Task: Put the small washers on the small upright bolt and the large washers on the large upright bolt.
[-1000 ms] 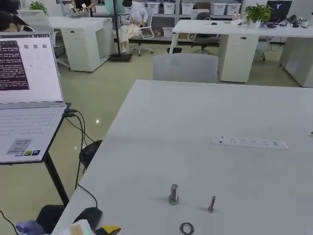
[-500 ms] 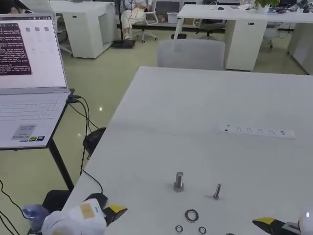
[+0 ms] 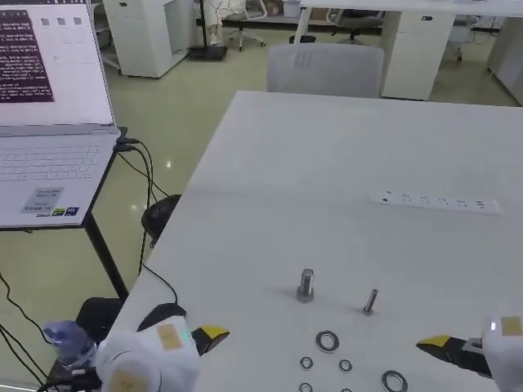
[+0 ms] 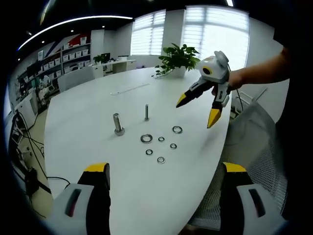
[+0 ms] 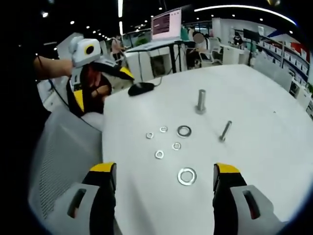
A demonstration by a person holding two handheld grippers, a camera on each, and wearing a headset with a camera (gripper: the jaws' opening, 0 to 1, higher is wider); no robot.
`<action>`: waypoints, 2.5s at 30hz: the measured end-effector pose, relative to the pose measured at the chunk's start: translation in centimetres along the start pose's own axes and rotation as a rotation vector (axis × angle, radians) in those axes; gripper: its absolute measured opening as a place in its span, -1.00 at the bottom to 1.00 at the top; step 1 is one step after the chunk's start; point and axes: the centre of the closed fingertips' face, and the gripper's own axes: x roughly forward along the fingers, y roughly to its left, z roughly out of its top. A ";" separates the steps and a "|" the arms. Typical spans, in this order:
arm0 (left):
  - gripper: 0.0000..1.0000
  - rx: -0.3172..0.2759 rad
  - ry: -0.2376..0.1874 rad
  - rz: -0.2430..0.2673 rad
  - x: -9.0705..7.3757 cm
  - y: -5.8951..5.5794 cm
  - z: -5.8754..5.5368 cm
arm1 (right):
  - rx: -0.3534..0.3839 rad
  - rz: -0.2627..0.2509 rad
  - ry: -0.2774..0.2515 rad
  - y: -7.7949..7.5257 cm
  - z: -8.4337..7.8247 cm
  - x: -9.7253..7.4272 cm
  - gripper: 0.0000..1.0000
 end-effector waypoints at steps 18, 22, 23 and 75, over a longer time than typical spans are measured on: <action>0.80 0.051 0.017 -0.031 0.8 -0.9 -0.3 | -0.134 0.014 0.165 -1.4 -2.4 1.5 0.37; 0.80 0.037 0.010 -0.038 0.7 -0.9 -0.2 | -0.156 0.020 0.201 -1.9 -3.0 2.0 0.32; 0.80 0.032 0.004 -0.039 0.7 -1.0 0.0 | -0.163 0.023 0.210 -2.0 -3.2 2.0 0.30; 0.75 0.082 0.024 -0.020 1.2 1.5 -0.6 | -0.332 0.071 0.467 -4.0 -4.6 4.6 -0.35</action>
